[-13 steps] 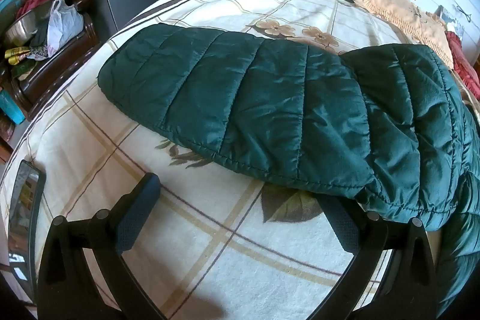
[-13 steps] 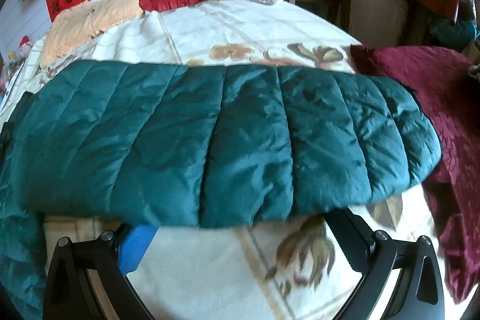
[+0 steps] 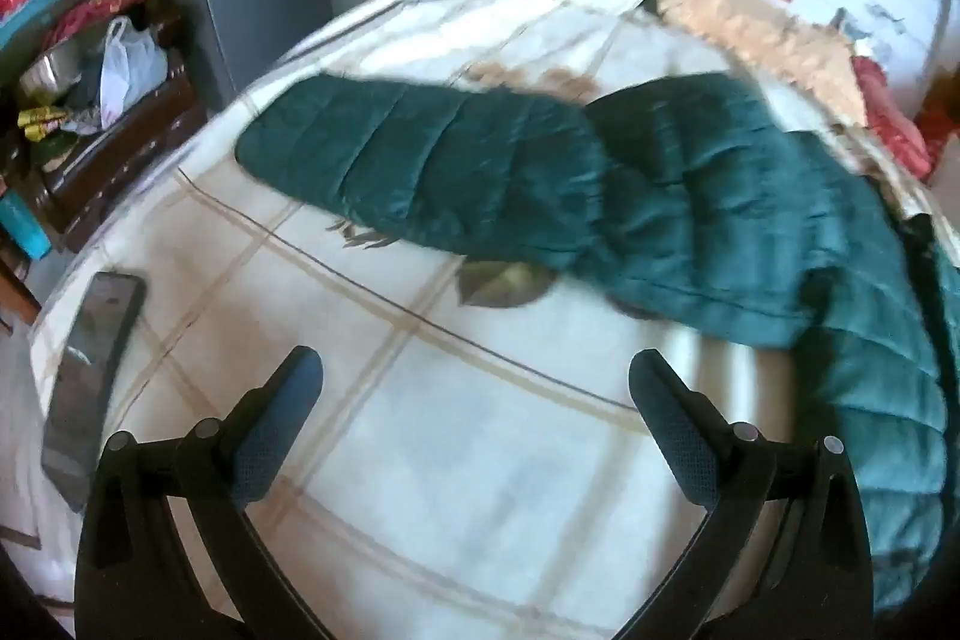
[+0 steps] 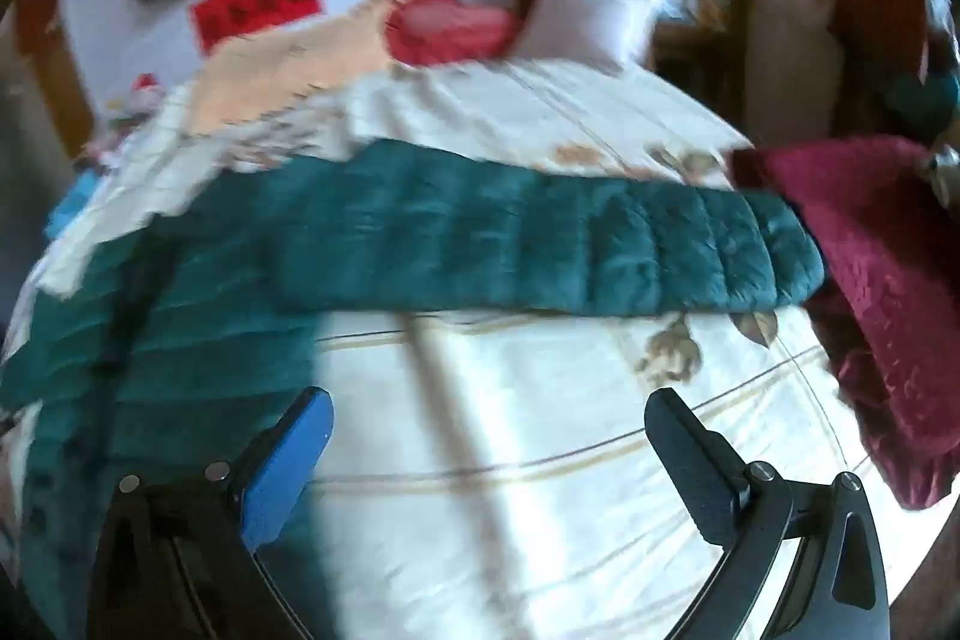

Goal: Fold large clothes

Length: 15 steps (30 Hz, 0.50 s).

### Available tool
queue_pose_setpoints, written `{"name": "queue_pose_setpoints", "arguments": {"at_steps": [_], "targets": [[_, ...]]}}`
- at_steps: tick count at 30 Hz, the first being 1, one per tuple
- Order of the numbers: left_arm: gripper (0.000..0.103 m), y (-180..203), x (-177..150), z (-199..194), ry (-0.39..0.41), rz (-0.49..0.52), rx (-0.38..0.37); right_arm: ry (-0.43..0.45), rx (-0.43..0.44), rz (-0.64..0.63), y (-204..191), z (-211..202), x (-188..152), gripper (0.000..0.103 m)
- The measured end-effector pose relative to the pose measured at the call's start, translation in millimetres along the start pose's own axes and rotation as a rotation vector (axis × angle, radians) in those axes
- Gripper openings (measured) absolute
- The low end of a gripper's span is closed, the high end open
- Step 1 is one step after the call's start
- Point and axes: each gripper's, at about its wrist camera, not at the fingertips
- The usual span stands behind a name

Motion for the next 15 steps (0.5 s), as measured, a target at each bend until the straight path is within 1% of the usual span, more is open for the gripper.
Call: {"name": "queue_pose_setpoints", "arguments": {"at_steps": [1, 4, 7, 9, 11, 13, 15], "targets": [[0.103, 7, 1, -12, 0.018, 0.013, -0.012, -0.016, 0.037, -0.007, -9, -8, 1, 0.103], [0.103, 24, 2, -40, 0.049, 0.046, -0.036, -0.043, 0.127, -0.043, -40, -29, -17, 0.103], [0.103, 45, -4, -66, 0.078, 0.082, -0.047, -0.077, 0.222, -0.061, -63, -44, -27, 0.103], [0.103, 56, -10, -80, 0.09, 0.098, -0.052, -0.095, 0.256, -0.065, -80, -50, -37, 0.103], [0.103, 74, -17, -96, 0.107, 0.115, -0.072, -0.111, 0.264, -0.048, -95, -50, -42, 0.103], [0.103, 87, -20, -105, 0.103, 0.131, -0.095, -0.152, 0.322, 0.017, -105, -50, -47, 0.103], [0.103, 102, -26, -112, 0.108, 0.155, -0.114, -0.19, 0.359, 0.057, -114, -48, -53, 0.103]]}}
Point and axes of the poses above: each gripper's, at about its wrist camera, not at the fingertips, and z roughly the way its jaws point, y to its right, x to its top, and after that the axes turned 13 degrees about z, right-handed
